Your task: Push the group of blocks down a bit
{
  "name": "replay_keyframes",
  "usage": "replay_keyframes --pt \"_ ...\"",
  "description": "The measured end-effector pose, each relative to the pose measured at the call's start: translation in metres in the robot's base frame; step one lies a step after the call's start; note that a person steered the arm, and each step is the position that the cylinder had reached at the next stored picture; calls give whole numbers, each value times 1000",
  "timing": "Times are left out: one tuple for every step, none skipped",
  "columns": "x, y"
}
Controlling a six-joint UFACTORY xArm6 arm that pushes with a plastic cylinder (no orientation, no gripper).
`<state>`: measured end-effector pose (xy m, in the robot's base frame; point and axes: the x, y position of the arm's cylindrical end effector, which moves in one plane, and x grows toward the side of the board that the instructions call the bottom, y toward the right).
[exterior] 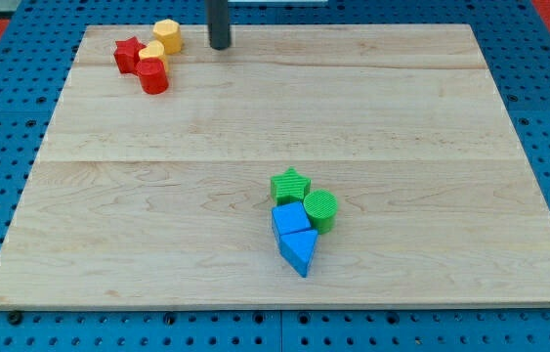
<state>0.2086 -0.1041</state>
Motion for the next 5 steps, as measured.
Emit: replay_keyframes --pt "-12 -35" --pt "-12 -37" --pt "4 -27" --pt "12 -50" --pt "7 -61"
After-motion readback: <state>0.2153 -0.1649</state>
